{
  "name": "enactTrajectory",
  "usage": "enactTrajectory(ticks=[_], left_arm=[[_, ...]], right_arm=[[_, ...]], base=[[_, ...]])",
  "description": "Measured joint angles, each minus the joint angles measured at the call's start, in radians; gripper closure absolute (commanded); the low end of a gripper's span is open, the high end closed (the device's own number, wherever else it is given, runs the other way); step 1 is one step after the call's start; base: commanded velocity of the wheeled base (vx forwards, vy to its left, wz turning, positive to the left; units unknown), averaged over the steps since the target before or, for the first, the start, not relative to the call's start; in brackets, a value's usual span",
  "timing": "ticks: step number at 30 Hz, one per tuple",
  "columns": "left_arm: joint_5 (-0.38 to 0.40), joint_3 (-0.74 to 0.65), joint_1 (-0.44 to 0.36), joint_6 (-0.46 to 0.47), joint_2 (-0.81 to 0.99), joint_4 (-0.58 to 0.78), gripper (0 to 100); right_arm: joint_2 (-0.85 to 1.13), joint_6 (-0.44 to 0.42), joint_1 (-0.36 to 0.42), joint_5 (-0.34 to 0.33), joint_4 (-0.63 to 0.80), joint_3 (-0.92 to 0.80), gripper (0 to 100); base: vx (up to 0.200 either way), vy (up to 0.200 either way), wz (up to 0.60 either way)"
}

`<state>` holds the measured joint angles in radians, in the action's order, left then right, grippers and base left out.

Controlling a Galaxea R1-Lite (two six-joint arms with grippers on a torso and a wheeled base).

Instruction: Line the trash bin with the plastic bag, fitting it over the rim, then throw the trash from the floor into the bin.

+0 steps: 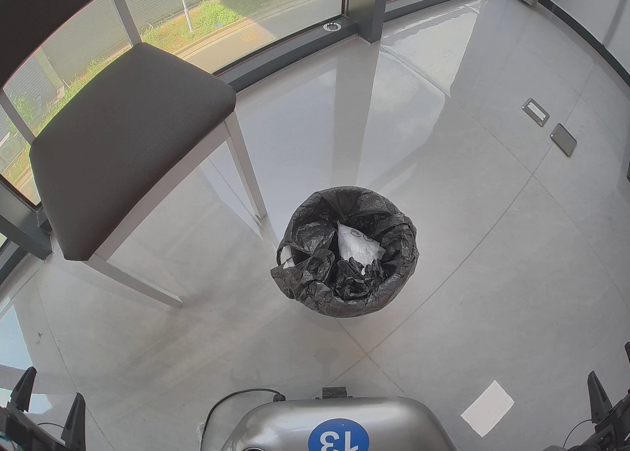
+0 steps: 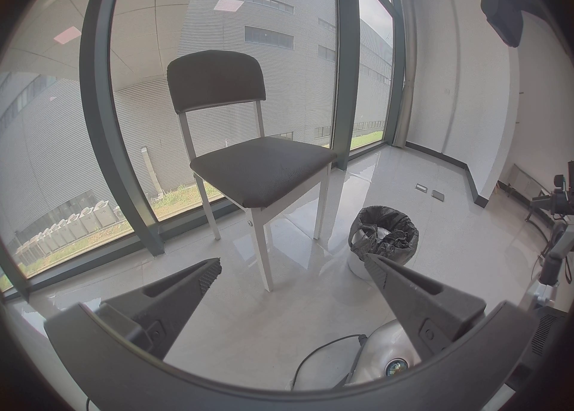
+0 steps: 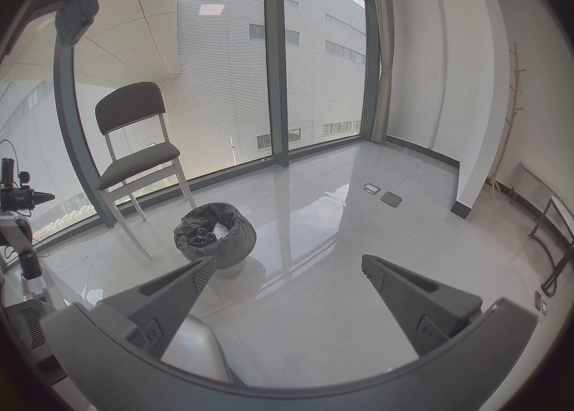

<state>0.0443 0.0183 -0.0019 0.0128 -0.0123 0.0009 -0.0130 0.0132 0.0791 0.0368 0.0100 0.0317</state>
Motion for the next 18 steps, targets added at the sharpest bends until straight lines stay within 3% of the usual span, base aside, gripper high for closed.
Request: enactTrajectory(ticks=[18], left_arm=[[0.002,-0.001,-0.001,0.01,-0.001,0.001,0]], right_arm=[[-0.001,-0.004,0.0,-0.032,-0.005,-0.004,0]], base=[[0.0,0.0,0.0]])
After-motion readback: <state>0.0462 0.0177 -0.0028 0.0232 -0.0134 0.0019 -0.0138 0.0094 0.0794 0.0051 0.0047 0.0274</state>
